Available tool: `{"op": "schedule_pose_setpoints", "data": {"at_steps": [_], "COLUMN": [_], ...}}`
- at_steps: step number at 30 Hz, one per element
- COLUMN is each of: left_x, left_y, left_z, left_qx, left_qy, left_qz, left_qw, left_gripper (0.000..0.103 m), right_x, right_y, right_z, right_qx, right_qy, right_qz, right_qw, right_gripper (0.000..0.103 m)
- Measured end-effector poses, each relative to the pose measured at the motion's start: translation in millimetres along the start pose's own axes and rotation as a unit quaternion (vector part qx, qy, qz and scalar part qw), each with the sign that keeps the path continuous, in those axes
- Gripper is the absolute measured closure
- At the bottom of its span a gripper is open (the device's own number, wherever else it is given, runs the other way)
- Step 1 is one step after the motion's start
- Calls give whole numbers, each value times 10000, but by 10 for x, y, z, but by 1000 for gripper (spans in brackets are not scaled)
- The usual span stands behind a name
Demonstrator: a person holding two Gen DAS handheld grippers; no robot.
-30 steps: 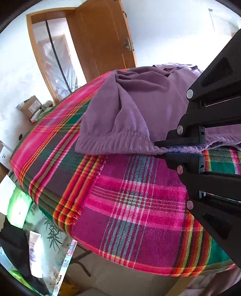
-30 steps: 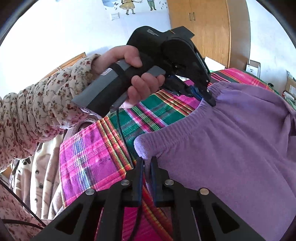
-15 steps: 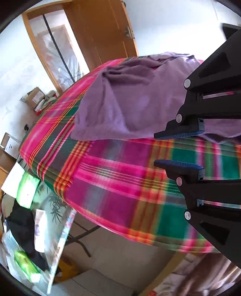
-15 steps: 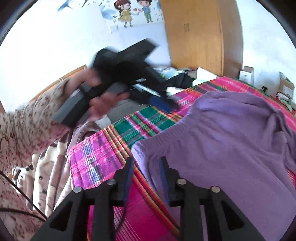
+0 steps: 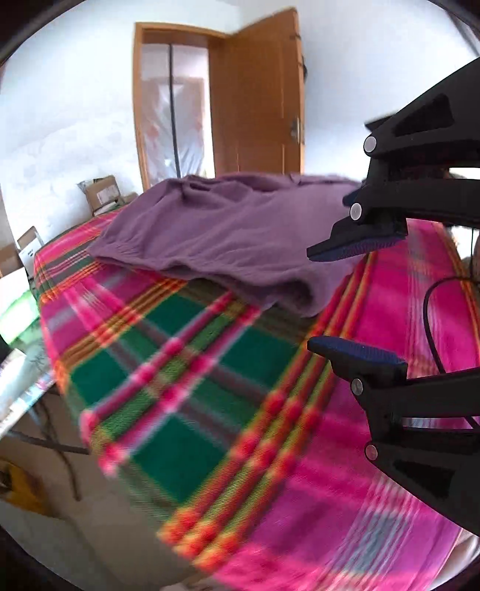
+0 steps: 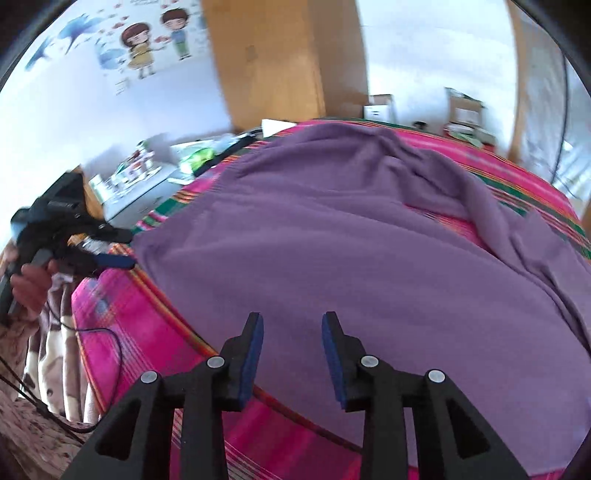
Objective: Fold clothes
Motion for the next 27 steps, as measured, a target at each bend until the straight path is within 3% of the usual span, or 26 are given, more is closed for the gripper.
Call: {"op": "schedule_pose_setpoints", "data": {"at_steps": [5,7,10,14,17,20,24,27], "left_x": [209,239,284,279,264,246,258,270], "left_y": [5,-29,-50,27,32,1,-5,-5], "left_z": [-90,-90,-83,-100,-137,-212,-222,-190], "left_qx": [-407,-550,-579,-889,-1015,-908,-1130,-1174], "left_qy": [-56,-185,-309,-556,-762,-995,-898,-831], "left_qz": [-137,-212,-178,-290,-234,-50,66,98], "left_qw": [9991,9981,9977,9941,9916,9909,9895,9896], "left_gripper": [59,59,59,60,60,60,59,59], "right_x": [-68,-55,42,387,742,1254,1948,2296], "right_y": [-101,-109,-150,-164,-94,74,302,382], "right_z": [41,210,582,1191,1688,1978,2350,2481], "right_qx": [-33,-208,-431,-759,-1002,-1351,-1819,-1666], "right_qy": [-150,-274,-545,-590,-540,-192,295,644], "right_qz": [-111,-151,-29,-16,305,545,854,1406], "right_qw": [9998,9993,9976,9954,9930,9891,9792,9738], "right_gripper": [68,68,69,69,68,61,59,53]}}
Point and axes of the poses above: each gripper's, at about its wrist camera, not at the fingertips, and x roughly the way its jaws point, y to its left, z to its top, the point moved 2 cm from there along x, roughly the way its jaws point, and after that the axes turned 7 degrees about -y, right-handed, at the moved point
